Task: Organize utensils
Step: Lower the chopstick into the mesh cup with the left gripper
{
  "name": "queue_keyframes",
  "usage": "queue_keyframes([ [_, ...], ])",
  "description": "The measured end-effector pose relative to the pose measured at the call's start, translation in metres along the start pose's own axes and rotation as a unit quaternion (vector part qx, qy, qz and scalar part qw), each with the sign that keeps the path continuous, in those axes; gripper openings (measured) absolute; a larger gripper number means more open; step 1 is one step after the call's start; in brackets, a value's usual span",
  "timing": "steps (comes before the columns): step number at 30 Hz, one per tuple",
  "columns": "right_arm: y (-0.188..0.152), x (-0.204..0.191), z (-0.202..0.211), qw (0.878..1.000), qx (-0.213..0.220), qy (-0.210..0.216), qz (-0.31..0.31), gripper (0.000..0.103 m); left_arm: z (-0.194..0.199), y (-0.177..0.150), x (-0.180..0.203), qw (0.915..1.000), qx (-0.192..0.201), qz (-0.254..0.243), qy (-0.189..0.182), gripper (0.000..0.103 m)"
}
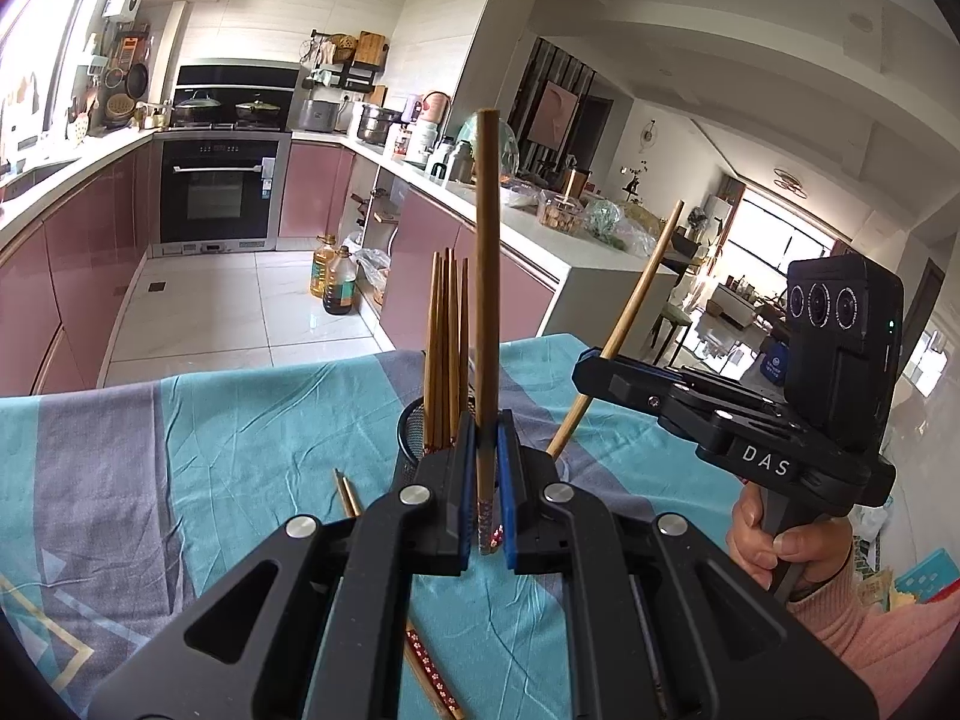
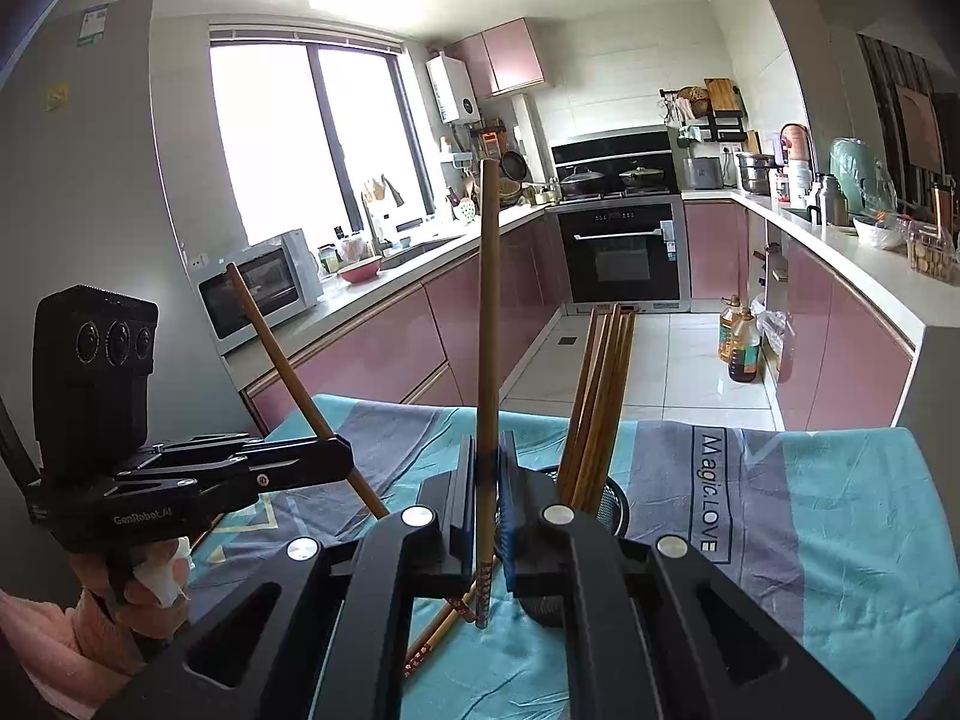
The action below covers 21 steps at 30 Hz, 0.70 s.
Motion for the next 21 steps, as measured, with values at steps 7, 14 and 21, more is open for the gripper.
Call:
queue_keyframes([
  [7,0.006,-0.001,0.002,1.000,0.008,-0.002,0.004,0.006,-0.001,0.007,0.002,0.9999,0.007,-0.010,0.001,0.008],
  [14,0.012,-0.001,0.002,1.000,0.015,-0.005,0.008,0.006,-0.001,0.015,0.003,0.9997,0.014,-0.018,0.002,0.008],
  [21,0.019,0.000,-0.001,1.000,0.020,-0.009,0.013,0.006,0.001,0.020,0.005,0.9995,0.021,-0.025,0.005,0.008],
])
Point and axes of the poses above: each gripper's, at about its wrist camera, not at the fingertips, and z roughly against the way its jaws point, x to its right, y to its top, the point moved 5 cm from there along -z, roughly the way its jaws point, and after that the axes turned 12 degrees about -y, right-handed, at the moved point
